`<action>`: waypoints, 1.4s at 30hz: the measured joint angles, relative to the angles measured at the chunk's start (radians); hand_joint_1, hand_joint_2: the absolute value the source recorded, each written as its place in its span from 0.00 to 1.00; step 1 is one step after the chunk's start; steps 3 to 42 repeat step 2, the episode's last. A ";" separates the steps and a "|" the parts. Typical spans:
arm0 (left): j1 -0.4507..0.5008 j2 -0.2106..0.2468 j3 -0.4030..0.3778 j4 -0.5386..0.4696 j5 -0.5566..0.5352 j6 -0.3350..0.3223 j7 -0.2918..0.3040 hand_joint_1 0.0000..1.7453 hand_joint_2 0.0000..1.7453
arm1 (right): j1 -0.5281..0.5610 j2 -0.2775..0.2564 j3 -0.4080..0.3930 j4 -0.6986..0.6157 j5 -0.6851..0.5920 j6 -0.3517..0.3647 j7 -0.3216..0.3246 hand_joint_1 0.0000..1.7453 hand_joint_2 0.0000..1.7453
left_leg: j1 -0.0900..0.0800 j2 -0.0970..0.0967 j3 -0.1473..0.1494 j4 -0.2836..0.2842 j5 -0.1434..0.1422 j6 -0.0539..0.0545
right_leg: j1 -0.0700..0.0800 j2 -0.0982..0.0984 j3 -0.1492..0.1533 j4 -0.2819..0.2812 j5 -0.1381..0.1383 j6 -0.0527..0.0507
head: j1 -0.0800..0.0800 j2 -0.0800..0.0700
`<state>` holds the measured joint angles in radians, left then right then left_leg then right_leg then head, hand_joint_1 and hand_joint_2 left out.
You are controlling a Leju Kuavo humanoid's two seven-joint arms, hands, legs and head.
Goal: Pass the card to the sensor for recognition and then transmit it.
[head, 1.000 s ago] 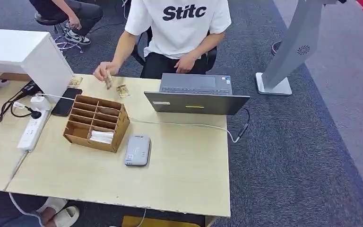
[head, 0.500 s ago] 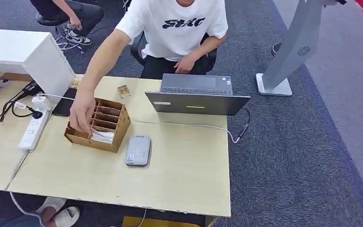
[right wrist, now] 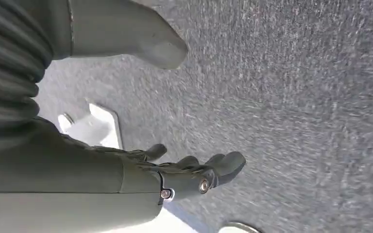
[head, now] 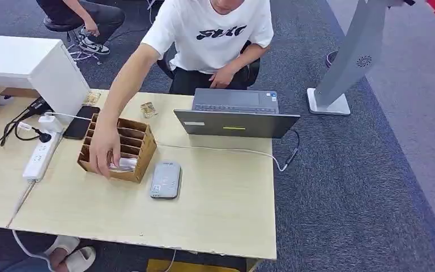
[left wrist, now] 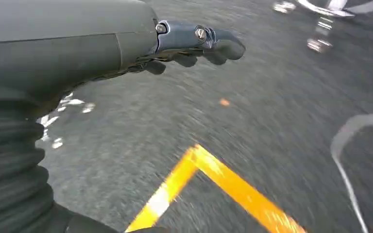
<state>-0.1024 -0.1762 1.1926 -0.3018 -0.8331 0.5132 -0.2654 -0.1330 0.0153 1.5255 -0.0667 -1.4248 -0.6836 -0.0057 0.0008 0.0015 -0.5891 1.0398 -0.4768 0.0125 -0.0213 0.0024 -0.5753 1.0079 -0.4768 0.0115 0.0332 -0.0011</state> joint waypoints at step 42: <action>-0.002 0.000 -0.031 0.012 0.001 -0.046 -0.028 0.00 1.00 | -0.002 0.000 0.011 -0.004 0.012 0.002 0.000 0.00 1.00 | 0.000 0.000 0.000 0.000 0.000 0.000 | 0.000 0.000 0.000 0.000 0.000 0.000 | 0.000 0.000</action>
